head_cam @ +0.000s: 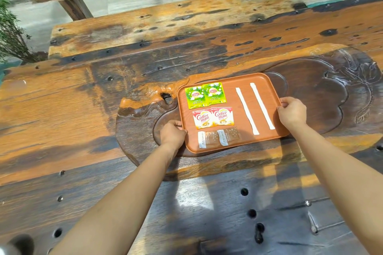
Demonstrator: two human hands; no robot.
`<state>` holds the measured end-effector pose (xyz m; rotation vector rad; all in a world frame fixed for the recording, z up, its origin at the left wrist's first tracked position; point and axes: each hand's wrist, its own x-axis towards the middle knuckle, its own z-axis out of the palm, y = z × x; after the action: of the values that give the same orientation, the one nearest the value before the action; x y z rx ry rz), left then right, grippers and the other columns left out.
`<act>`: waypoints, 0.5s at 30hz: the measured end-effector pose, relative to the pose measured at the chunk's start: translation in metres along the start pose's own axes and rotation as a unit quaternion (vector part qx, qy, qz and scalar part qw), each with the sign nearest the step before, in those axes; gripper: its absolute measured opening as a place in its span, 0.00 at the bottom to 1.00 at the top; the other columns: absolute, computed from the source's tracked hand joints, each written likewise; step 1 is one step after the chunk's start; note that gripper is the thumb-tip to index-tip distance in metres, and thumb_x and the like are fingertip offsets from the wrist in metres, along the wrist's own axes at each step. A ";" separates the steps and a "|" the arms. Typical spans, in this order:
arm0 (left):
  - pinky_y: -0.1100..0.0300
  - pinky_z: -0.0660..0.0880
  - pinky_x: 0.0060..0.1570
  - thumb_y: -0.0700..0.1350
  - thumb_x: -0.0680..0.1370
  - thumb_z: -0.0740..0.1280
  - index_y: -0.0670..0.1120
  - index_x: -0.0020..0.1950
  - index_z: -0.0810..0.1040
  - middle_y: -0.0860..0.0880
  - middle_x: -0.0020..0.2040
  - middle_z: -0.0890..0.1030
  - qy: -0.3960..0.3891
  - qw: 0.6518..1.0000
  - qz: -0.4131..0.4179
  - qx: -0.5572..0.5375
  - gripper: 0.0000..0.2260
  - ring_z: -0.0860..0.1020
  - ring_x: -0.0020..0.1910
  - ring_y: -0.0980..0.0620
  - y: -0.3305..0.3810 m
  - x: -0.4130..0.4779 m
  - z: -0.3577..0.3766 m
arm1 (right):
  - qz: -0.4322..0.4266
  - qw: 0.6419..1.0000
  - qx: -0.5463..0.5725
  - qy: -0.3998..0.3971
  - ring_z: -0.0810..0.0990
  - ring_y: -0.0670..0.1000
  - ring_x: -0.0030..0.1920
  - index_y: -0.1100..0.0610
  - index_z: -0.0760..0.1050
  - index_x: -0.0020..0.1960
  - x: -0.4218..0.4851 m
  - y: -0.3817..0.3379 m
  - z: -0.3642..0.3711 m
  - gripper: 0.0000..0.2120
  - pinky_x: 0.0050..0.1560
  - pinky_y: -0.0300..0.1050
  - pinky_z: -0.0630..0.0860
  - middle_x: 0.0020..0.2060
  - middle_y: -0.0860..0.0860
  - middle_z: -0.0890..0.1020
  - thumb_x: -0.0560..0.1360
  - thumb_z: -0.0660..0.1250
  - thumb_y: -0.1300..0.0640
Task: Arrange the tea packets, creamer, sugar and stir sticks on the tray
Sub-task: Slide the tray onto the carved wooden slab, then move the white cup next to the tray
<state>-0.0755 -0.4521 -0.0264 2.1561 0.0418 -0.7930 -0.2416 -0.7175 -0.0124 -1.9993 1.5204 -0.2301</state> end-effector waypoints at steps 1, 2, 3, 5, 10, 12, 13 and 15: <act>0.49 0.78 0.56 0.35 0.71 0.69 0.48 0.40 0.75 0.46 0.42 0.81 -0.001 1.000 -0.001 0.000 0.09 0.81 0.50 0.44 -0.001 -0.001 0.000 | -0.001 1.000 -0.003 -0.002 0.78 0.59 0.55 0.60 0.75 0.59 -0.001 0.000 -0.001 0.14 0.55 0.49 0.73 0.55 0.59 0.80 0.75 0.62 0.64; 0.48 0.78 0.55 0.35 0.70 0.69 0.49 0.38 0.74 0.45 0.41 0.81 -0.001 1.000 -0.002 -0.001 0.10 0.81 0.50 0.44 -0.002 -0.001 0.000 | -0.002 1.000 -0.008 -0.004 0.78 0.59 0.54 0.60 0.76 0.59 -0.002 -0.001 -0.001 0.14 0.54 0.48 0.73 0.54 0.59 0.80 0.74 0.61 0.65; 0.48 0.78 0.55 0.35 0.70 0.69 0.50 0.36 0.73 0.45 0.41 0.81 -0.003 1.000 -0.003 -0.005 0.11 0.81 0.50 0.43 -0.004 -0.002 0.000 | -0.008 1.000 -0.013 -0.006 0.78 0.59 0.54 0.60 0.76 0.59 -0.002 0.000 -0.001 0.15 0.53 0.47 0.73 0.54 0.59 0.80 0.74 0.61 0.65; 0.47 0.79 0.54 0.34 0.69 0.70 0.50 0.35 0.73 0.44 0.42 0.82 -0.007 1.000 -0.005 -0.010 0.12 0.82 0.49 0.43 -0.006 -0.002 -0.002 | -0.010 1.000 -0.018 -0.014 0.78 0.60 0.53 0.59 0.75 0.60 -0.005 -0.001 -0.001 0.17 0.54 0.48 0.74 0.54 0.59 0.80 0.72 0.61 0.65; 0.48 0.78 0.55 0.37 0.70 0.71 0.47 0.45 0.76 0.41 0.49 0.83 -0.022 1.000 0.010 0.018 0.09 0.81 0.51 0.43 -0.008 -0.014 -0.012 | -0.041 0.997 -0.058 0.007 0.74 0.62 0.59 0.59 0.74 0.60 -0.016 -0.003 -0.002 0.17 0.59 0.58 0.74 0.56 0.60 0.76 0.71 0.61 0.62; 0.48 0.78 0.56 0.37 0.70 0.70 0.44 0.50 0.78 0.42 0.47 0.82 -0.022 0.999 0.015 0.023 0.10 0.81 0.52 0.43 -0.011 -0.021 -0.021 | -0.063 0.995 -0.071 0.024 0.69 0.62 0.62 0.62 0.72 0.61 -0.029 -0.013 -0.005 0.17 0.61 0.58 0.71 0.59 0.61 0.72 0.73 0.60 0.64; 0.49 0.78 0.56 0.37 0.70 0.70 0.44 0.51 0.78 0.44 0.46 0.81 -0.021 0.999 0.017 0.028 0.10 0.80 0.52 0.43 -0.013 -0.024 -0.027 | -0.081 0.993 -0.074 0.030 0.67 0.62 0.63 0.63 0.72 0.61 -0.036 -0.017 -0.006 0.17 0.62 0.58 0.70 0.59 0.62 0.72 0.73 0.60 0.65; 0.49 0.78 0.56 0.38 0.71 0.69 0.44 0.51 0.79 0.47 0.44 0.80 -0.019 0.999 0.021 0.041 0.09 0.80 0.52 0.44 -0.018 -0.031 -0.041 | -0.123 0.989 -0.076 0.027 0.67 0.62 0.63 0.64 0.72 0.61 -0.050 -0.028 -0.003 0.16 0.61 0.58 0.69 0.59 0.63 0.72 0.73 0.60 0.65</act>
<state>-0.0842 -0.4039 -0.0024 2.2114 -0.0559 -0.8236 -0.2365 -0.6678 0.0170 -2.3217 1.3566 -0.2781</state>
